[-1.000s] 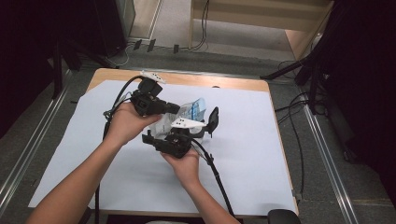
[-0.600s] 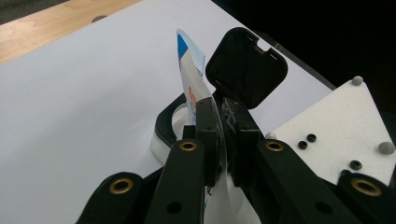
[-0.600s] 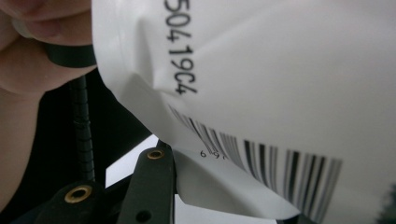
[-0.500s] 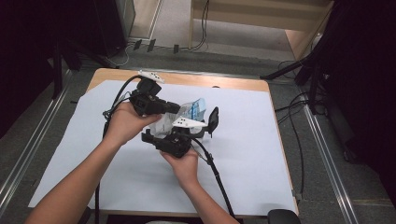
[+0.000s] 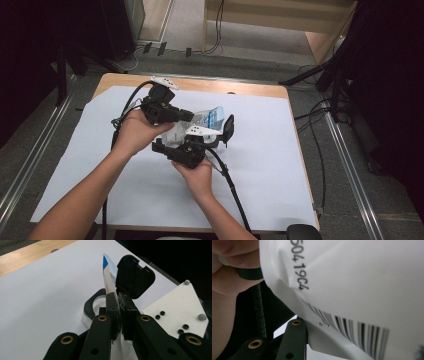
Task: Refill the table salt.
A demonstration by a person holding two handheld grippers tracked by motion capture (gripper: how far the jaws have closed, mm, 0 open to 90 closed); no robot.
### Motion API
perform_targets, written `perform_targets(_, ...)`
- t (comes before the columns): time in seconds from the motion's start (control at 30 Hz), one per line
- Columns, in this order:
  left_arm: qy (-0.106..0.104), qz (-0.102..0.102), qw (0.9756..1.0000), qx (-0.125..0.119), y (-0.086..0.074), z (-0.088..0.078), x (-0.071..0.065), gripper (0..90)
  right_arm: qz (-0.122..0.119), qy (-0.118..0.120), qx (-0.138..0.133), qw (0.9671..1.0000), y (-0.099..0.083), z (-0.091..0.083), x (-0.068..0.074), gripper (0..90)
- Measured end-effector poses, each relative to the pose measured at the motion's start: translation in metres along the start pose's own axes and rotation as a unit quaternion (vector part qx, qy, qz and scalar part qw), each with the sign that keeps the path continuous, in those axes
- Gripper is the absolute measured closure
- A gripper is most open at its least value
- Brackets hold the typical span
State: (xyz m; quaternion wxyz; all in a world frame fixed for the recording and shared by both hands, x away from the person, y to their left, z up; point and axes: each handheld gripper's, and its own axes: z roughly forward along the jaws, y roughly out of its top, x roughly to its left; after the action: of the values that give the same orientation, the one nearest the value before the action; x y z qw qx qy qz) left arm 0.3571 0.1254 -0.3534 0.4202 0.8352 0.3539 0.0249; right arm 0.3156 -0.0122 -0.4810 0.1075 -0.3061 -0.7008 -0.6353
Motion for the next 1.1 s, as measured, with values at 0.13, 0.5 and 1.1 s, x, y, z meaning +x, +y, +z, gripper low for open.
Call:
perform_targets(0.13,0.006,-0.002,1.0000,0.001,-0.0003,-0.0021,0.0018,88.4,-0.011,-0.010,0.002,0.9999,0.0002,-0.0009,0.0009,67.2)
perform_targets(0.5,0.007,-0.009,0.9999,0.008,-0.0022,-0.0013,0.0037,88.9,-0.009,-0.013,0.012,0.9998,-0.0002,0.0001,0.0002,66.9)
perform_targets(1.1,0.028,-0.006,0.9996,0.007,-0.0018,-0.0055,0.0027,89.2,-0.004,-0.010,0.018,0.9998,0.0028,0.0012,0.0005,63.3)
